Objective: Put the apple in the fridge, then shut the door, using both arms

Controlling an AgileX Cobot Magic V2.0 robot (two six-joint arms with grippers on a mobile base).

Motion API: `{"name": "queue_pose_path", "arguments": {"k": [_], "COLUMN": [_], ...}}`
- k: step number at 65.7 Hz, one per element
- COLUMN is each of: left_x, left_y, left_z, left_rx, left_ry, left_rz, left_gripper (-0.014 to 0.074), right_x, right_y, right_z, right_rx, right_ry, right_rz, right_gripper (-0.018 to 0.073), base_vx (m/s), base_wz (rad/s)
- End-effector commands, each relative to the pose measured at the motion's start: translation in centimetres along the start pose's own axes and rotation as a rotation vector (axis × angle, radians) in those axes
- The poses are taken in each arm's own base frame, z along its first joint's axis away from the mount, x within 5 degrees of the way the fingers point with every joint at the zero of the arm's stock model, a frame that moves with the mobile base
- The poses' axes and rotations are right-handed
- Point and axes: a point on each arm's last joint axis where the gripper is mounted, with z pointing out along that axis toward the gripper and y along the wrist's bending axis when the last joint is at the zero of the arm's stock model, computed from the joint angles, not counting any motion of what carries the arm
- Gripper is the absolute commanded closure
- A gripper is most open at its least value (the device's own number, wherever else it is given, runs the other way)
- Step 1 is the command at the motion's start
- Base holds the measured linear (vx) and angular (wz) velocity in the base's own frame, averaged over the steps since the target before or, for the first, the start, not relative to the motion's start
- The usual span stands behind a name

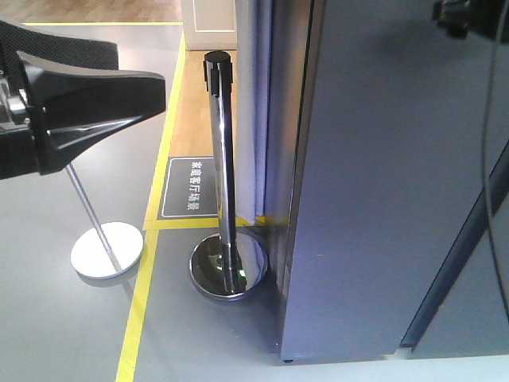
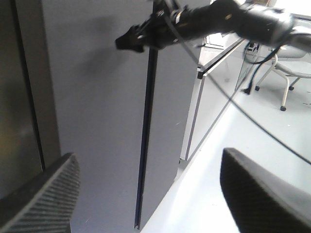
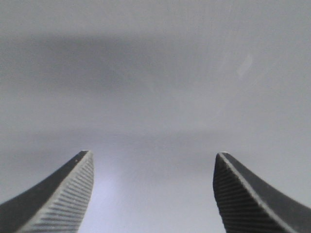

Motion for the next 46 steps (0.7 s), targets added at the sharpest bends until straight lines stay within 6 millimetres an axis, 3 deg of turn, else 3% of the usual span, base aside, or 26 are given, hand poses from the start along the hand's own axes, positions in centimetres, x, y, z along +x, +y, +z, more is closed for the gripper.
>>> {"name": "queue_pose_path", "arguments": {"k": [1,15,23,46], "left_x": [-1.3,-1.3,-1.3,-1.3], "left_y": [-0.5,-0.5,-0.5,-0.5], "left_z": [-0.7,-0.7,-0.7,-0.7], "left_rx": [0.002,0.002,0.002,0.002], "left_ry": [-0.077,-0.077,-0.077,-0.077], "left_rz": [-0.014,-0.014,-0.014,-0.014], "left_gripper": [0.0031,0.0031,0.0031,0.0031], "right_x": [-3.0,-3.9,-3.3,3.7], "right_y": [0.4,0.9,1.2,2.0], "right_z": [-4.7,-9.8,-12.7,-20.5], "right_rx": [0.008,0.0,0.002,-0.037], "right_ry": [-0.127,-0.148,-0.195,-0.219], "right_rz": [-0.041,-0.077,-0.076,-0.056], "right_gripper": [0.0054,0.0054,0.0054,0.0054], "base_vx": [0.0,0.0,0.0,0.0], "base_wz": [0.0,0.0,0.0,0.0]}}
